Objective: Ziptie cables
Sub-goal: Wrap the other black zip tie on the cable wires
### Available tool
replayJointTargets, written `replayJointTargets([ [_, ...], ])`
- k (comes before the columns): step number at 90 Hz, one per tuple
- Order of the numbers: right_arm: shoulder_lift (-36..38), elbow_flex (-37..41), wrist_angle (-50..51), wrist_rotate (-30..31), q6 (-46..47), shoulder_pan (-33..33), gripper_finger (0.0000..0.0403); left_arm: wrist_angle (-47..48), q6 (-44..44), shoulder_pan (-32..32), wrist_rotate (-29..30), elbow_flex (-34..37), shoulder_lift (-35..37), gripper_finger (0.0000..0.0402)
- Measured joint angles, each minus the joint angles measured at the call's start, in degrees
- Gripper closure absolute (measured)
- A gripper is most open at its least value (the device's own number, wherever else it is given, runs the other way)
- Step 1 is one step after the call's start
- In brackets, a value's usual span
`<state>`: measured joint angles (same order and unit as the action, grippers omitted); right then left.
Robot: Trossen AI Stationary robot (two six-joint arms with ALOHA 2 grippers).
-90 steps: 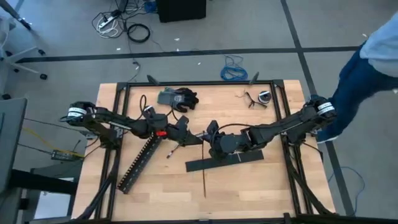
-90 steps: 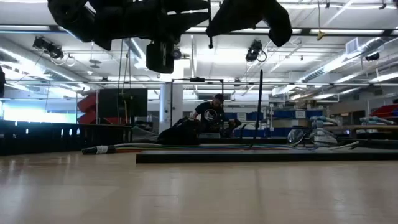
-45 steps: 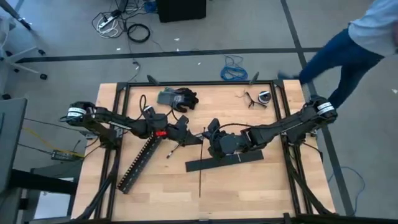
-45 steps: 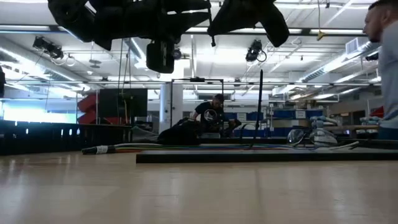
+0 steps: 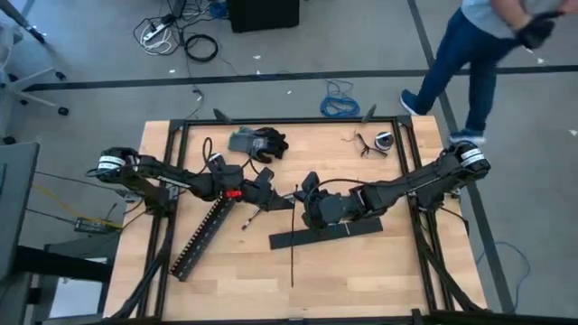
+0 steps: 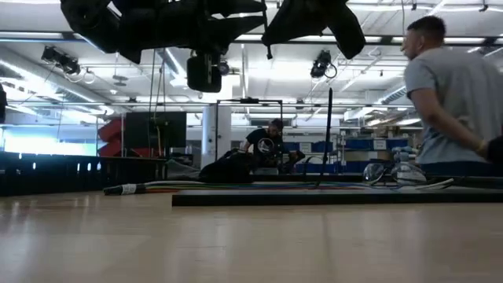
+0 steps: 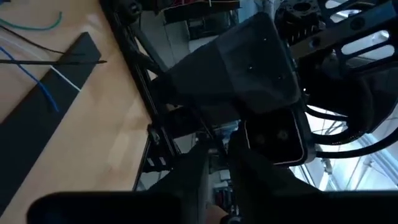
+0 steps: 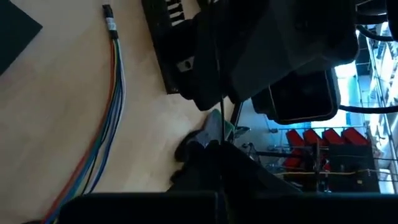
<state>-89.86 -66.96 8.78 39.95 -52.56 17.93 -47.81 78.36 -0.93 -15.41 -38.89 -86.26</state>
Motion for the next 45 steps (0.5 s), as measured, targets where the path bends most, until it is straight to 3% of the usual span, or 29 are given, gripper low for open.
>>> replayJointTargets([
  [45,0.0,0.0,-0.13,-0.84,0.17,-0.04,0.0403,0.38,-4.22,-0.02,1.84,0.0,-0.02,0.0401],
])
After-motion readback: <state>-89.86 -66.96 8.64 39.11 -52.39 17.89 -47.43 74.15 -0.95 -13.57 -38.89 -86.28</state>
